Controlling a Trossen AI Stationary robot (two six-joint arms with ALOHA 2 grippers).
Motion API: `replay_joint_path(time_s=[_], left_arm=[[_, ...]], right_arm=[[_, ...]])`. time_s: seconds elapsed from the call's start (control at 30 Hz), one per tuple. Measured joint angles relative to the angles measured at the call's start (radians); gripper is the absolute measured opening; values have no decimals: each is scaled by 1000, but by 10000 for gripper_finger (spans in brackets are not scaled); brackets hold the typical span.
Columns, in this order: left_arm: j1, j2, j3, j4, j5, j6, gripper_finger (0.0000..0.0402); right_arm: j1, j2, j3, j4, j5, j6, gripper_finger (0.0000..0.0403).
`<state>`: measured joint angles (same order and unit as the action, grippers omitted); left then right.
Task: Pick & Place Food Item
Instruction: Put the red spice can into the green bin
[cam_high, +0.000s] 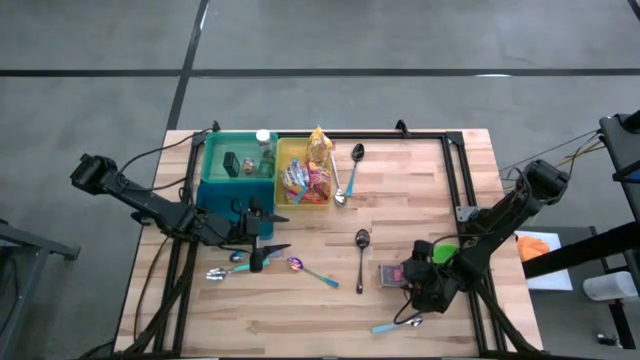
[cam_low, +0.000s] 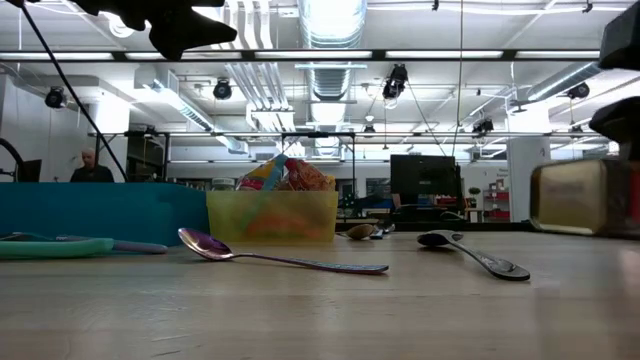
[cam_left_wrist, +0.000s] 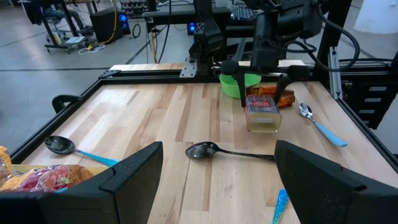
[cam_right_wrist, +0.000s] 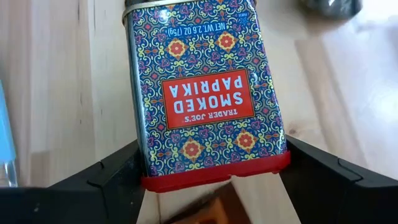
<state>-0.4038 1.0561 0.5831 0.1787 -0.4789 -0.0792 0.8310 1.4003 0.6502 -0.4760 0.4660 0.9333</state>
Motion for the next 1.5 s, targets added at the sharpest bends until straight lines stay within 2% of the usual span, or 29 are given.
replay_joint_path(time_s=[0.37,0.5,0.83,1.1,1.23,1.4,1.5], left_arm=[[0,0,0,0,0,0,311],[0,0,0,0,0,0,311],[0,0,0,0,0,0,311],[0,0,0,-5,0,0,310],[0,0,0,-6,0,0,310],[0,0,0,-11,0,0,310],[0,0,0,-16,0,0,310]], right_arm=[[-78,-126,0,-21,89,-52,305],[-144,-177,0,4,105,-135,305],[-365,-272,0,192,107,-434,305],[-596,-263,0,371,-22,-622,305],[-698,-225,0,515,-94,-741,305],[-813,-151,0,720,-190,-788,305],[-875,-93,17,770,-241,-789,305]])
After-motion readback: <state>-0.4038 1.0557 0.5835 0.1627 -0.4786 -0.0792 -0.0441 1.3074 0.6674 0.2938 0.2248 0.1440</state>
